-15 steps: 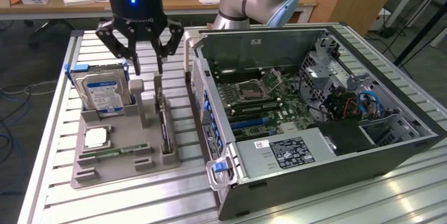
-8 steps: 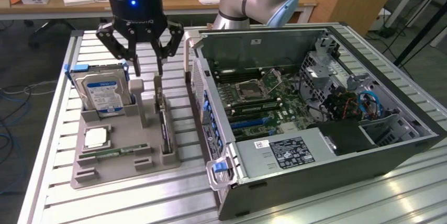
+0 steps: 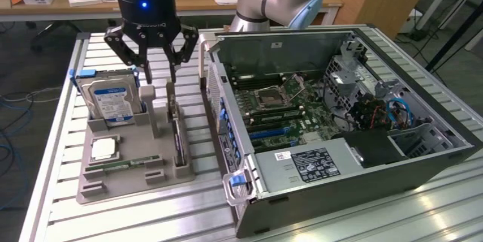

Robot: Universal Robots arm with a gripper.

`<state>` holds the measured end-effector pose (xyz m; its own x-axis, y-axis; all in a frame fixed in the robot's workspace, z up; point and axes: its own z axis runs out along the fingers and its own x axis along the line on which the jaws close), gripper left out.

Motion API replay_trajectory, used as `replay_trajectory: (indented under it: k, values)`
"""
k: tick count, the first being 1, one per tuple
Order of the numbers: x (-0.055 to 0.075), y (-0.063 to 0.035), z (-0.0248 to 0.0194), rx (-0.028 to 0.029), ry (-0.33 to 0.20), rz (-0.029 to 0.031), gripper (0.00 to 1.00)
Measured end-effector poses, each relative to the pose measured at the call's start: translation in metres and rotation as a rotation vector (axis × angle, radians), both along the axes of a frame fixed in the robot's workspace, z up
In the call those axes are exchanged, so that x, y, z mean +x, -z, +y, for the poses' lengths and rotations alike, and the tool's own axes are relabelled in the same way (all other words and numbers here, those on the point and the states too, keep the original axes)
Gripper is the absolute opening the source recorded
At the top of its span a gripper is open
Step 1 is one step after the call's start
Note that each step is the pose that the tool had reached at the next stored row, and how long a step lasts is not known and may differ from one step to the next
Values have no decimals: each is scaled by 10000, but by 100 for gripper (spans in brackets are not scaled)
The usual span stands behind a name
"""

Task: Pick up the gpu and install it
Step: 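Pick up the gpu and move the gpu toward the slot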

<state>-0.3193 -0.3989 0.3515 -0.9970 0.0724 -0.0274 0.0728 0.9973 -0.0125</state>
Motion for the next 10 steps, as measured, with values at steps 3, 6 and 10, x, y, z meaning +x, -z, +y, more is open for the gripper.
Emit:
replay_trajectory:
  k: [3,6,10]
  values:
    - [-1,11,0,-15,0,-1,47]
    - [-1,22,0,-30,0,-1,47]
    - [-2,37,0,-57,0,-1,47]
